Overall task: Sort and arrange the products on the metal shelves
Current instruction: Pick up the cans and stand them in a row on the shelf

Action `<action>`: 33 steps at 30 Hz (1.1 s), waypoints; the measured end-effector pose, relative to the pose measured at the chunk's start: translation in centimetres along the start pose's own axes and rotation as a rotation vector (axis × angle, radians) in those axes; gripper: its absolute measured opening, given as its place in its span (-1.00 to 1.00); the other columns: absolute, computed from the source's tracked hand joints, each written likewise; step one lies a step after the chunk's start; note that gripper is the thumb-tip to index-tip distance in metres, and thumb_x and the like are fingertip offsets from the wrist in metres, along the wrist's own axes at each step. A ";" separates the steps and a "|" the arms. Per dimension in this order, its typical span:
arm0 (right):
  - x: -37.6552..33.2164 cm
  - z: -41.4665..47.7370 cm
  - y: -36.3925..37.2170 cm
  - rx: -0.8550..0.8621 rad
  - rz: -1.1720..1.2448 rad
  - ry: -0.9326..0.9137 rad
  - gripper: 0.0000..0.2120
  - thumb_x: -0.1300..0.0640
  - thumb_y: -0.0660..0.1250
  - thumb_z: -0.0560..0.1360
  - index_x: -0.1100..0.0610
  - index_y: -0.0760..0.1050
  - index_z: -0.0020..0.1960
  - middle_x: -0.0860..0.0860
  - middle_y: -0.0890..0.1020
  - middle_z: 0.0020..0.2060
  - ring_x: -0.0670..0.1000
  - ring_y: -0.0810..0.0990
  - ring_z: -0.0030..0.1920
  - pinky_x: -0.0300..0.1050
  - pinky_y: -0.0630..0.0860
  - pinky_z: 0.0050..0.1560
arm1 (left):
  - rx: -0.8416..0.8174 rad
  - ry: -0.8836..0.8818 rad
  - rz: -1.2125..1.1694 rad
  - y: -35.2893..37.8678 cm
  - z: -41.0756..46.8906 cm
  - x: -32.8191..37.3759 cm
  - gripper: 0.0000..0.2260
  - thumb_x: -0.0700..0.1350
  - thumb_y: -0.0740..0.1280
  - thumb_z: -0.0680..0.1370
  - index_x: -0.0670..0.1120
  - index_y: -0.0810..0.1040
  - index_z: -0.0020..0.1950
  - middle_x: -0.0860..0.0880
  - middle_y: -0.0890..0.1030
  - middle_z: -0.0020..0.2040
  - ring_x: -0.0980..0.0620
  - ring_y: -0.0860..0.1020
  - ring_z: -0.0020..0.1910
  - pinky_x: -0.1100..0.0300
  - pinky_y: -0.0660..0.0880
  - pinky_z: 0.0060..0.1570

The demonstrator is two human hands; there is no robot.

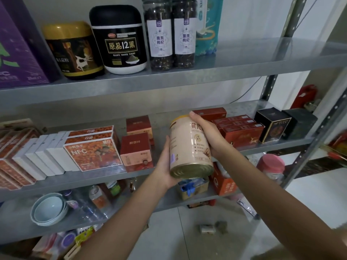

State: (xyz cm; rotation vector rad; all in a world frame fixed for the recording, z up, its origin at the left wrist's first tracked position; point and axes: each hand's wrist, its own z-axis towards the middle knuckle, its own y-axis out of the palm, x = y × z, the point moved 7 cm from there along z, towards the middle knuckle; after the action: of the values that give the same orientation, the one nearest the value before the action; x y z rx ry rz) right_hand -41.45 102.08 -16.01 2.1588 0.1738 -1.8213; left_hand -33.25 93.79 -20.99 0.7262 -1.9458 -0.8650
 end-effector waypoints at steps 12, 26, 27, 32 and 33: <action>4.0 0.5 0.2 -0.162 0.180 0.343 -0.42 -0.24 0.41 0.42 0.22 0.57 0.16 0.20 0.69 -0.07 0.19 0.68 -0.08 0.10 0.60 0.07 | 0.218 -0.141 -0.148 0.6 -1.4 -2.3 -0.38 0.34 0.24 0.51 -0.21 0.57 0.17 -0.28 0.65 -0.07 -0.18 0.64 -0.24 -0.01 0.63 -0.25; 6.2 0.7 0.6 -0.230 0.397 0.287 -0.57 -0.23 0.33 0.36 0.08 0.73 -0.05 0.06 0.73 -0.21 0.01 0.73 -0.21 -0.09 0.64 -0.28 | 0.211 -0.250 -0.315 0.4 -2.2 -2.5 -0.32 0.33 0.28 0.49 -0.34 0.62 -0.25 -0.27 0.64 -0.29 -0.26 0.63 -0.41 -0.09 0.58 -0.48; 6.2 0.8 0.5 -0.214 0.391 0.279 -0.57 -0.23 0.33 0.36 0.07 0.71 -0.01 0.05 0.73 -0.22 0.00 0.72 -0.22 -0.10 0.64 -0.30 | 0.212 -0.252 -0.310 0.3 -2.2 -2.5 -0.33 0.32 0.28 0.49 -0.35 0.63 -0.23 -0.27 0.64 -0.27 -0.26 0.64 -0.40 -0.09 0.58 -0.47; 5.4 1.1 0.2 -0.235 0.324 0.283 -0.54 -0.23 0.38 0.37 0.17 0.73 -0.10 0.17 0.72 -0.07 0.12 0.72 -0.08 0.00 0.65 -0.14 | 0.125 -0.227 -0.222 0.6 -2.0 -1.7 -0.40 0.31 0.29 0.50 -0.26 0.61 0.07 -0.25 0.66 -0.12 -0.21 0.66 -0.27 -0.01 0.62 -0.31; 4.8 1.2 -0.2 -0.217 0.255 0.253 -0.51 -0.23 0.40 0.35 0.17 0.71 -0.01 0.19 0.71 -0.02 0.14 0.71 -0.05 0.02 0.64 -0.08 | 0.122 -0.196 -0.166 0.4 -1.8 -1.4 -0.38 0.33 0.26 0.51 -0.22 0.60 0.16 -0.25 0.66 -0.06 -0.20 0.67 -0.21 0.00 0.62 -0.26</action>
State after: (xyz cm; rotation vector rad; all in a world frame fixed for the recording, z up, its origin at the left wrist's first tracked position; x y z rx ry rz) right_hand -41.78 101.42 -20.90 2.1378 0.1376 -1.3261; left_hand -31.05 94.57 -20.61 0.9141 -2.1494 -0.9531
